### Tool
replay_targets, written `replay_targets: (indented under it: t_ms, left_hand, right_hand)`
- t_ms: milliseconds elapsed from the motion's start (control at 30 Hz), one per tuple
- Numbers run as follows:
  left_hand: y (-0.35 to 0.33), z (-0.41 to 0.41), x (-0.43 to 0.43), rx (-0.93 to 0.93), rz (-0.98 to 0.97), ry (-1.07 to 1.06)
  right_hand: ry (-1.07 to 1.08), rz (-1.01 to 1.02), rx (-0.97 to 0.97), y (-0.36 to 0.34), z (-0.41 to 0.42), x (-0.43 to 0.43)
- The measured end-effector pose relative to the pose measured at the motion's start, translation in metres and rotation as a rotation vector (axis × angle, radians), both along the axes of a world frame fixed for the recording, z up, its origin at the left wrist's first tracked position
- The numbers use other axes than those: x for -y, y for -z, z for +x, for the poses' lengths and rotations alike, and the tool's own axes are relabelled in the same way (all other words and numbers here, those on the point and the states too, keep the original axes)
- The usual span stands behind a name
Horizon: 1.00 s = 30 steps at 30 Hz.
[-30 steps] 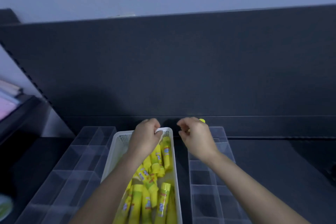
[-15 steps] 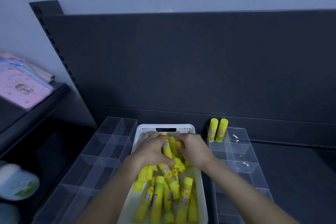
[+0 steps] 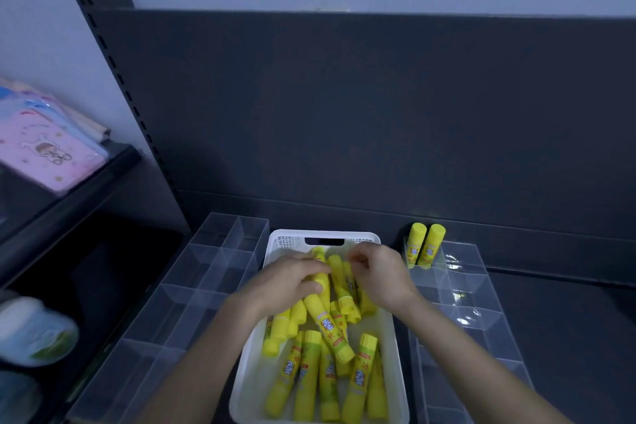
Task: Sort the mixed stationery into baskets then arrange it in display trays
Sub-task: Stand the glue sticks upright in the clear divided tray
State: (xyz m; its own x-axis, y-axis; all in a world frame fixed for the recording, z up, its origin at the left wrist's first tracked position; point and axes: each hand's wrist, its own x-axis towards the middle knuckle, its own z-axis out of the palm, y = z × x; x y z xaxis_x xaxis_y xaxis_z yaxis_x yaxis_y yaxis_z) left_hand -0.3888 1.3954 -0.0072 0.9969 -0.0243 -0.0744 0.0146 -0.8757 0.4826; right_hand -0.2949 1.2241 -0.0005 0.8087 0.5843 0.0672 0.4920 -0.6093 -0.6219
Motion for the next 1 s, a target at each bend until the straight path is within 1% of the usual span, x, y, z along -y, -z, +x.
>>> replay_targets:
  t_ms: [67, 167, 200, 300, 433, 567, 700, 767, 833, 933, 1000]
  left_hand:
    - [0.000, -0.007, 0.000, 0.068, -0.077, -0.040]
    - [-0.001, -0.012, 0.004, 0.185, -0.301, -0.164]
    - [-0.002, -0.011, 0.006, 0.205, -0.339, -0.192]
    - [0.001, -0.006, 0.013, 0.269, -0.282, -0.241]
    - [0.004, -0.007, 0.016, 0.349, -0.277, -0.334]
    - [-0.004, -0.006, 0.013, 0.469, -0.278, -0.433]
    - [-0.020, 0.009, 0.031, 0.498, -0.314, -0.442]
    - [-0.028, 0.020, 0.045, 0.504, -0.337, -0.393]
    - [-0.035, 0.031, 0.059, 0.500, -0.346, -0.321]
    - [-0.044, 0.050, 0.081, 0.469, -0.346, -0.194]
    - [-0.050, 0.065, 0.097, 0.475, -0.340, -0.117]
  right_hand:
    - [-0.033, -0.079, 0.011, 0.002, -0.002, -0.004]
    - [-0.099, -0.258, 0.013, 0.005, -0.011, -0.017]
    - [-0.102, -0.317, 0.017, 0.007, -0.013, -0.021]
    - [-0.082, -0.391, 0.009, 0.006, -0.017, -0.031]
    - [-0.045, -0.407, -0.108, 0.001, -0.013, -0.035]
    - [0.060, -0.259, -0.254, -0.010, -0.008, -0.025]
    - [0.156, 0.084, -0.385, -0.027, -0.003, -0.005]
    - [0.202, 0.220, -0.349, -0.038, 0.001, 0.008]
    - [0.239, 0.311, -0.285, -0.046, 0.008, 0.025]
    - [0.324, 0.343, -0.150, -0.054, 0.025, 0.059]
    - [0.374, 0.335, -0.094, -0.055, 0.036, 0.082]
